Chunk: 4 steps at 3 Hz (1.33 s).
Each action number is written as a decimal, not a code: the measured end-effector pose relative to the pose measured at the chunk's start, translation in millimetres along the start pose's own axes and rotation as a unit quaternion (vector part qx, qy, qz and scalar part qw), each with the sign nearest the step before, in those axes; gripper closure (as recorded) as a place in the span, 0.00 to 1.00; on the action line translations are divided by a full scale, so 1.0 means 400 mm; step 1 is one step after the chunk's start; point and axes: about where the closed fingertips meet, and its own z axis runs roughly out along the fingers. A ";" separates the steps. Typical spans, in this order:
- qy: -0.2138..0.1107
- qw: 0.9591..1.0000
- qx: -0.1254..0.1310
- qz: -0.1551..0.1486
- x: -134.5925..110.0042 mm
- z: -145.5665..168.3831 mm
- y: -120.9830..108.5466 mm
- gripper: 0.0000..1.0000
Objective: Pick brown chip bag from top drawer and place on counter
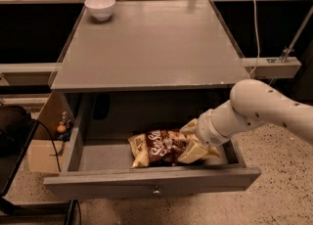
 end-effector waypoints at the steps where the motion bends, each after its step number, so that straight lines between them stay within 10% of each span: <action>1: 0.003 1.000 0.003 0.003 0.014 0.019 -0.002 0.37; 4: 0.028 0.999 0.008 0.019 0.096 0.112 -0.022 0.36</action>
Offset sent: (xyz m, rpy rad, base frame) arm 0.0041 -0.0076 -0.0388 -0.0274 -0.0017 -0.0434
